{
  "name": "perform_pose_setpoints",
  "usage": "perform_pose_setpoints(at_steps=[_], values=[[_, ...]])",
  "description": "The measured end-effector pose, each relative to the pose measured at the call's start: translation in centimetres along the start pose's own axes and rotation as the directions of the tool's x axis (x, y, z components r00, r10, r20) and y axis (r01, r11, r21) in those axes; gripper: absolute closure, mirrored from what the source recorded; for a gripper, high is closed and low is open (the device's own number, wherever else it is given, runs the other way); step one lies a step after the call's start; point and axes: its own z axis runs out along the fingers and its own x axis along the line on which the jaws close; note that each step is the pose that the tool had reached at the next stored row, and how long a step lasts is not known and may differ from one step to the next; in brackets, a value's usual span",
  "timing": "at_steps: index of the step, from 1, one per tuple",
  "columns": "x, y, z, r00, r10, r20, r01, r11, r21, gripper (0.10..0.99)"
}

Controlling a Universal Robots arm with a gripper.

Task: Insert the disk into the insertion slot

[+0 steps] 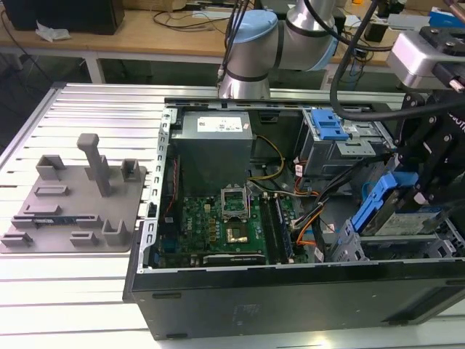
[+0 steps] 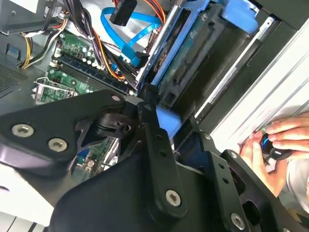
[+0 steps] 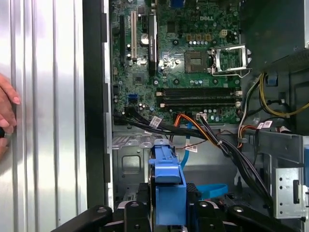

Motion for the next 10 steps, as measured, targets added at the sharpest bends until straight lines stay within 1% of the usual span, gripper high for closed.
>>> perform_pose_setpoints(at_steps=[1,2,10], values=[[0.01,0.00,0.03,1.0000,0.000,0.0000,0.000,1.0000,0.000,0.714],[0.01,0.00,0.04,1.0000,0.000,0.0000,0.000,1.0000,0.000,0.647],[0.01,0.00,0.05,1.0000,0.000,0.0002,0.000,1.0000,0.000,0.647]])
